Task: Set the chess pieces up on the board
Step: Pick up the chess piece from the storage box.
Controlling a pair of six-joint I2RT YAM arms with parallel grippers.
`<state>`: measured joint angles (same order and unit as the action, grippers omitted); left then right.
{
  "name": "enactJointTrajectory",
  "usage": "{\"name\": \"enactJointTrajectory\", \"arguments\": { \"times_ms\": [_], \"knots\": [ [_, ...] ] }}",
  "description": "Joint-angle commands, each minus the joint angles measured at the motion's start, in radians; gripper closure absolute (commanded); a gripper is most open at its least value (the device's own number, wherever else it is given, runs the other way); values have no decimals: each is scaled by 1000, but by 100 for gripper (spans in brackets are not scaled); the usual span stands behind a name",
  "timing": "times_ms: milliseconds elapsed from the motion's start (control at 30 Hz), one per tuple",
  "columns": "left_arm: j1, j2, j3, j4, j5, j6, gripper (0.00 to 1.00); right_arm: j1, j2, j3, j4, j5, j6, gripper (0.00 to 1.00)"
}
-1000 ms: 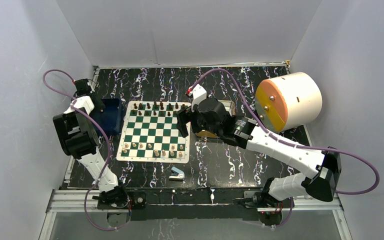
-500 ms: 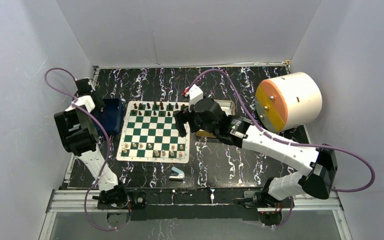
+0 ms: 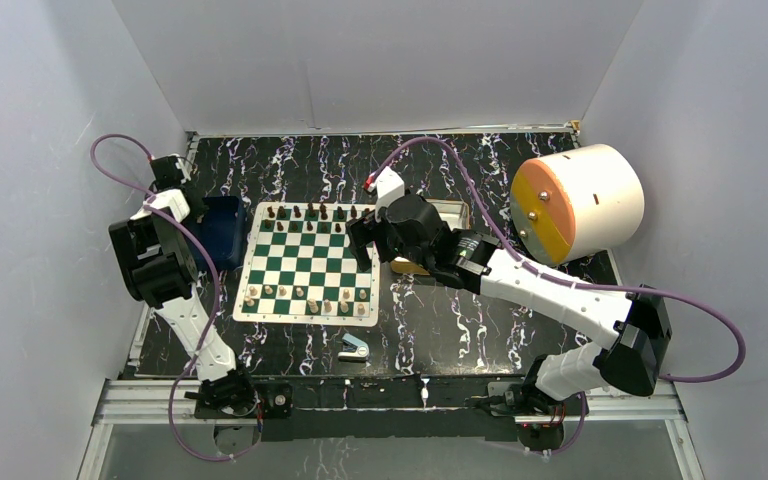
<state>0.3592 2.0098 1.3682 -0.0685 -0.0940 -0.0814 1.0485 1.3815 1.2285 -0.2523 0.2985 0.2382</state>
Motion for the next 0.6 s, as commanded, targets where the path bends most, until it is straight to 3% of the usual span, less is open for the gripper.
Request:
{"name": "enactJointTrajectory", "arguments": {
  "times_ms": [0, 233, 567],
  "knots": [
    [6, -29, 22, -10, 10, 9, 85, -4, -34, 0, 79, 29, -4, 1],
    [6, -97, 7, -49, 5, 2, 96, -3, -61, -22, 88, 36, 0, 1],
    [6, -225, 26, -200, -42, -113, 97, -3, -86, -64, 98, 23, 66, 1]
  ]
}}
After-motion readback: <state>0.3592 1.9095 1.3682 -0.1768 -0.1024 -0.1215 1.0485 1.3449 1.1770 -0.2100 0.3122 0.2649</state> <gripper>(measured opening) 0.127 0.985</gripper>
